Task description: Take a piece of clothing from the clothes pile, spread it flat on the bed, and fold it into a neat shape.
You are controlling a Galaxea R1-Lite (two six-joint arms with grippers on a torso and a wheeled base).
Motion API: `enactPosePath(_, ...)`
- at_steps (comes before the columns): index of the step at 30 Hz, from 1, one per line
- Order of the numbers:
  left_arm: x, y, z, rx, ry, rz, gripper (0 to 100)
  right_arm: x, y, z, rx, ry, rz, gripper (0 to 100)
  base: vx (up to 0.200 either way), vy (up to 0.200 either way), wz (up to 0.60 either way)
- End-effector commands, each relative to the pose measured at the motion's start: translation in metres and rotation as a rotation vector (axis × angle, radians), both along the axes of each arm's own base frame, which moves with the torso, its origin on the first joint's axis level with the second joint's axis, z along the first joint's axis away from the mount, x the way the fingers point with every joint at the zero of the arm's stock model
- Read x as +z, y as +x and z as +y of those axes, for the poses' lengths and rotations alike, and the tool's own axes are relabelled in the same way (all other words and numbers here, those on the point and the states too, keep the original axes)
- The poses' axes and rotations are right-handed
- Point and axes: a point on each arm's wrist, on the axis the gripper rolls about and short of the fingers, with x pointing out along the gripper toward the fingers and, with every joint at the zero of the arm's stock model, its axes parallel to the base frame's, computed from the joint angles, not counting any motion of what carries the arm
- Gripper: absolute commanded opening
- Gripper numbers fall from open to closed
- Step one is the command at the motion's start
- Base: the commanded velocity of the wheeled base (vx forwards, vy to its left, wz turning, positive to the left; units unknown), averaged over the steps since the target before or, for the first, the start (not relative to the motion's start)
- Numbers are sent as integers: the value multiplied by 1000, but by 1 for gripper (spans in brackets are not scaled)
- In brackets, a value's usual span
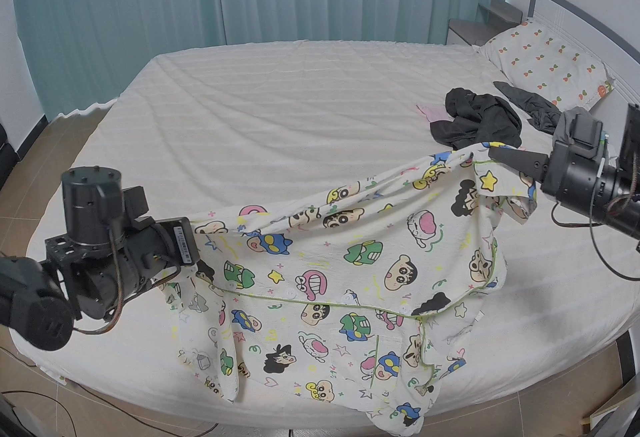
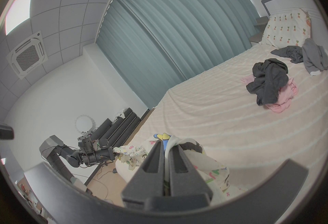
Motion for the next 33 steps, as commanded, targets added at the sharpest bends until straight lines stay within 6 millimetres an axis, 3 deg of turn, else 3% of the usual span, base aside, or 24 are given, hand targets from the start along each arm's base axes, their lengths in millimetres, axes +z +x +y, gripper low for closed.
enactPosePath(1, -39, 55, -5, 56, 39, 102, 0, -47, 53, 9, -55, -31, 94, 0, 200, 0, 0)
enactPosePath(5, -61, 79, -8, 74, 49, 135, 0, -69, 76, 14, -70, -43, 125, 0, 150, 0, 0)
enactPosePath(9, -94, 120, -16, 109, 25, 144, 0, -99, 110, 22, -95, -47, 154, 0, 0, 0, 0)
enactPosePath(10, -94, 120, -16, 109, 25, 144, 0, -99, 110, 22, -95, -47, 154, 0, 0, 0, 0)
enactPosePath(11, -107, 132, -18, 117, 28, 157, 0, -111, 124, 25, -118, -54, 167, 0, 0, 0, 0)
enactPosePath(17, -131, 167, -22, 143, 13, 147, 0, -137, 155, 36, -140, -66, 179, 0, 0, 0, 0)
enactPosePath(18, -131, 167, -22, 143, 13, 147, 100, -137, 155, 36, -140, -66, 179, 100, 0, 0, 0)
enactPosePath(22, -133, 187, -17, 192, -23, 115, 100, -150, 175, 41, -146, -61, 179, 100, 0, 0, 0)
enactPosePath(27, -140, 213, 4, 344, -4, 60, 100, -154, 198, 27, -262, -42, 131, 100, 0, 0, 0)
enactPosePath(33, -130, 226, 27, 409, -28, 5, 100, -154, 204, 11, -334, 37, 118, 100, 0, 0, 0)
